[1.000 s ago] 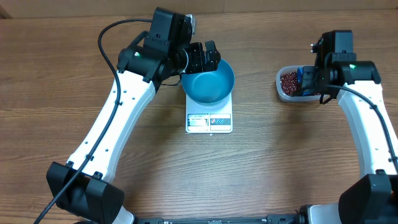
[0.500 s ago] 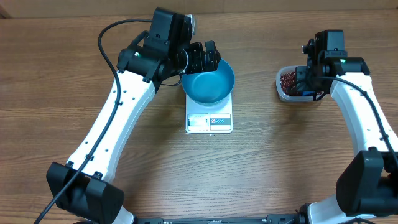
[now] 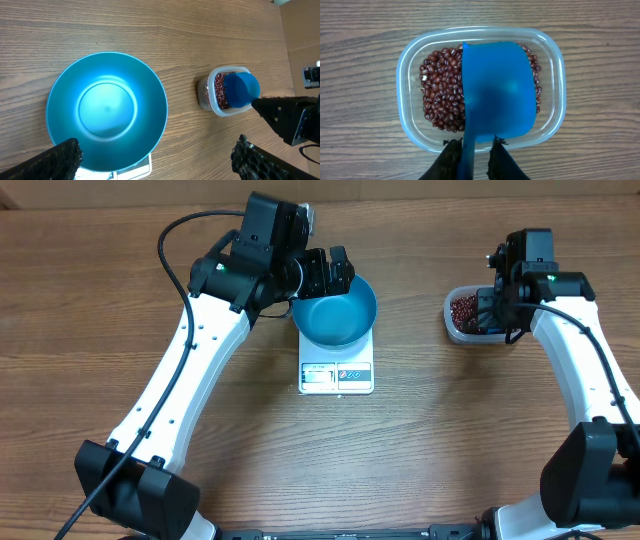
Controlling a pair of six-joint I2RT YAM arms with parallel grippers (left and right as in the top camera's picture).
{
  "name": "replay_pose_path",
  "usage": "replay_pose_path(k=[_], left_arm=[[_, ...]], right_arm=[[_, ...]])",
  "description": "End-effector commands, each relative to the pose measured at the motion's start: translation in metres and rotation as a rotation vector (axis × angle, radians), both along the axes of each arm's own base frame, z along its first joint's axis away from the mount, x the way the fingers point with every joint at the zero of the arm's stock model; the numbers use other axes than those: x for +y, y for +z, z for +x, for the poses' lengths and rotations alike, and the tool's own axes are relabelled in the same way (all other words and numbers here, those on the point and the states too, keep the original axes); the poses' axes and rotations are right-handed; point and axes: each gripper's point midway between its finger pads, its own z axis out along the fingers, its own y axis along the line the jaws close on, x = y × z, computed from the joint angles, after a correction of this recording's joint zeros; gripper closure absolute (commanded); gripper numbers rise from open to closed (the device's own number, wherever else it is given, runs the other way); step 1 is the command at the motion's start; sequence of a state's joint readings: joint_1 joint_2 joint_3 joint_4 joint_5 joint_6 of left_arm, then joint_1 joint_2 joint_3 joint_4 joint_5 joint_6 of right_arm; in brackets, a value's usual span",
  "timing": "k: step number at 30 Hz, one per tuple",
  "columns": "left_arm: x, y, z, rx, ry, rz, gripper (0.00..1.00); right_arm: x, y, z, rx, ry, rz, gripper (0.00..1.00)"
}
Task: Scoop item into bowl and weigh 150g on scale
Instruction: 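Push the scoop into the red beans with the right gripper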
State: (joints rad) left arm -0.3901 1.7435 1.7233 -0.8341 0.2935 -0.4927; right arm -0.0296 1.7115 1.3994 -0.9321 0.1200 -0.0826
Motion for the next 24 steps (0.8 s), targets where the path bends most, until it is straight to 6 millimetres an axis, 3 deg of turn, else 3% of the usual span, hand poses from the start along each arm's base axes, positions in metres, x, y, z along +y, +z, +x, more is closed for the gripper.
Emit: replay_pose_path(k=[1,18,24], left_arm=[[0.0038,0.0088,0.0024,-0.037,-0.004,0.015,0.00],[0.0040,0.0085,0.0021,-0.035,-0.003,0.016,0.00],[0.0039,0.0085,0.0021,-0.035,-0.004,0.016,0.00]], right_arm=[[0.0007,-0.0043,-0.0006,0.003,0.007,-0.001,0.82],[-0.0026,-0.0056,0.0018,-0.009,-0.001,-0.019,0.87],[-0.0025,-0.0059,0.0013,-0.007,-0.001,-0.018,0.94]])
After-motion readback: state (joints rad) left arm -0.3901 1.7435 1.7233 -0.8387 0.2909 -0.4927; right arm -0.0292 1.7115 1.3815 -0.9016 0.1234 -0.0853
